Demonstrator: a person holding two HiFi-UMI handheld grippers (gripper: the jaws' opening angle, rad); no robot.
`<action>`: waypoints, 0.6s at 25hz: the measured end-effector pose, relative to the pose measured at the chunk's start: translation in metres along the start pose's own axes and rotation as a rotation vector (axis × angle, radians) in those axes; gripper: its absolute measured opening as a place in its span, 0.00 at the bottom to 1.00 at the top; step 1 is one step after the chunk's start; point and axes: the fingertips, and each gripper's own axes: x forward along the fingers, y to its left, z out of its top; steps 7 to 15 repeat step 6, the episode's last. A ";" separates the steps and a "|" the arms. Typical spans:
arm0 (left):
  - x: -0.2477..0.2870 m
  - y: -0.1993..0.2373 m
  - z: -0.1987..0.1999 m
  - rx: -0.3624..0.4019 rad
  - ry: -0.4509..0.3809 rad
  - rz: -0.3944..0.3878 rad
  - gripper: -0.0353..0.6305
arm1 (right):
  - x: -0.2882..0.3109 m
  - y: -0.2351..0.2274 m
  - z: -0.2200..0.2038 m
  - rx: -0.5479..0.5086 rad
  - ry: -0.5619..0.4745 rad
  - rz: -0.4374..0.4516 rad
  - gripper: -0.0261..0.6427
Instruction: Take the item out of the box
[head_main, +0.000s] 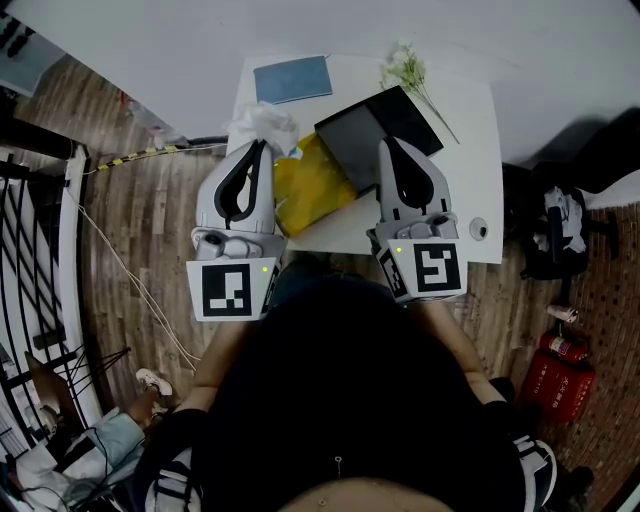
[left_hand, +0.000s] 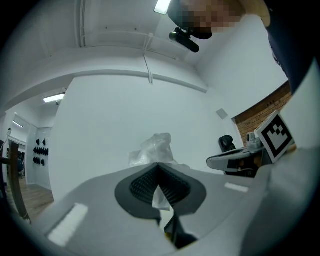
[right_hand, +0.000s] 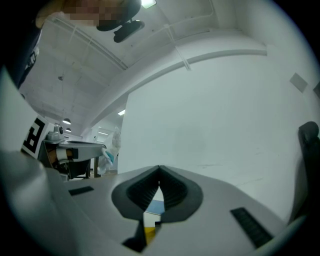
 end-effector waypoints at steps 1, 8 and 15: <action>0.000 0.000 -0.001 0.001 0.002 -0.002 0.07 | 0.000 0.000 -0.001 0.001 0.001 0.000 0.06; -0.001 -0.001 -0.006 0.004 0.019 -0.009 0.07 | 0.002 0.002 -0.001 0.001 0.005 0.001 0.06; -0.001 -0.001 -0.006 0.004 0.019 -0.009 0.07 | 0.002 0.002 -0.001 0.001 0.005 0.001 0.06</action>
